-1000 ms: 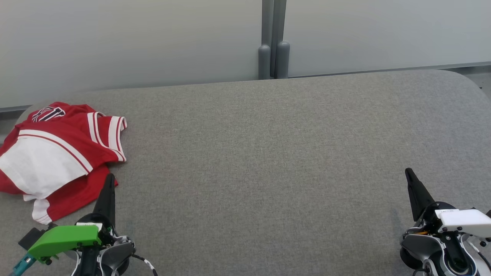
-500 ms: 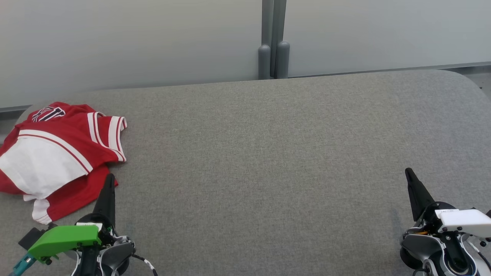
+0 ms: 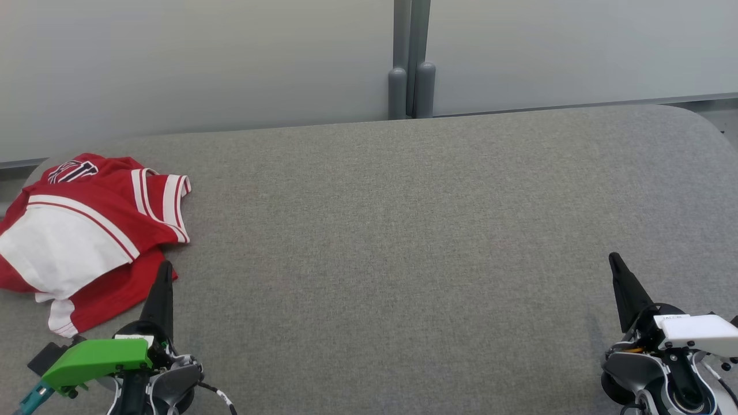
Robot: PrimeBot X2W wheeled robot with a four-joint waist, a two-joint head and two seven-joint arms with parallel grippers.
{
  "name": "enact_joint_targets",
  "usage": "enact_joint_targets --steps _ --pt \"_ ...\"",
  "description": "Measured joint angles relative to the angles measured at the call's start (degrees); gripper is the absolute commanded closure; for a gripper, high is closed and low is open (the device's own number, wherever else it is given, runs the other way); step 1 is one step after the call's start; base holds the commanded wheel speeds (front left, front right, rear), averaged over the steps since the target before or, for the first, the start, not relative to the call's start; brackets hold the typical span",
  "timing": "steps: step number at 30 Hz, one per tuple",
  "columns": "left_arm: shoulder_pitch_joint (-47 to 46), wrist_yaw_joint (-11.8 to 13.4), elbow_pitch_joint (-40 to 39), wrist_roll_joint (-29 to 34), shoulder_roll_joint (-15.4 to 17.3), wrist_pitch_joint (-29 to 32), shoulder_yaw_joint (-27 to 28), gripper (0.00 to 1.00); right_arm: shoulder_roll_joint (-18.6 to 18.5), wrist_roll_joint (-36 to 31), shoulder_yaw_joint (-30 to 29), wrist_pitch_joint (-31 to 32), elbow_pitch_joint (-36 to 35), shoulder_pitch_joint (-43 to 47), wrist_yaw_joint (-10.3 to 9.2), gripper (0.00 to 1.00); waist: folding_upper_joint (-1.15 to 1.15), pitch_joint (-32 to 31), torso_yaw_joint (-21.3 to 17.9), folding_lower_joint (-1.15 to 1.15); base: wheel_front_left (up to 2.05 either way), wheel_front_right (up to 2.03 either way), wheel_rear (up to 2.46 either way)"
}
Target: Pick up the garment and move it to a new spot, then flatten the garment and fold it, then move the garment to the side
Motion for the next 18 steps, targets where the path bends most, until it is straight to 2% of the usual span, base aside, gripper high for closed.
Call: enact_joint_targets --steps 10,11,18 --pt "0.0 0.0 0.0 0.0 0.0 0.0 0.0 1.0 0.0 0.0 0.0 0.0 0.0 0.0 0.0 1.0 0.0 0.0 0.0 0.0 0.0 0.0 0.0" --pt "0.1 0.0 0.2 0.0 0.0 0.0 0.0 0.0 0.1 0.0 0.0 0.0 0.2 0.1 -0.01 0.0 0.0 0.0 0.0 0.0 0.0 0.0 0.0" --pt "2.4 0.0 2.0 0.0 -0.4 -0.8 -0.9 0.0 0.8 -0.2 1.1 -0.8 2.1 2.1 -0.04 0.0 0.0 0.0 0.0 0.0 0.0 0.0 0.0"
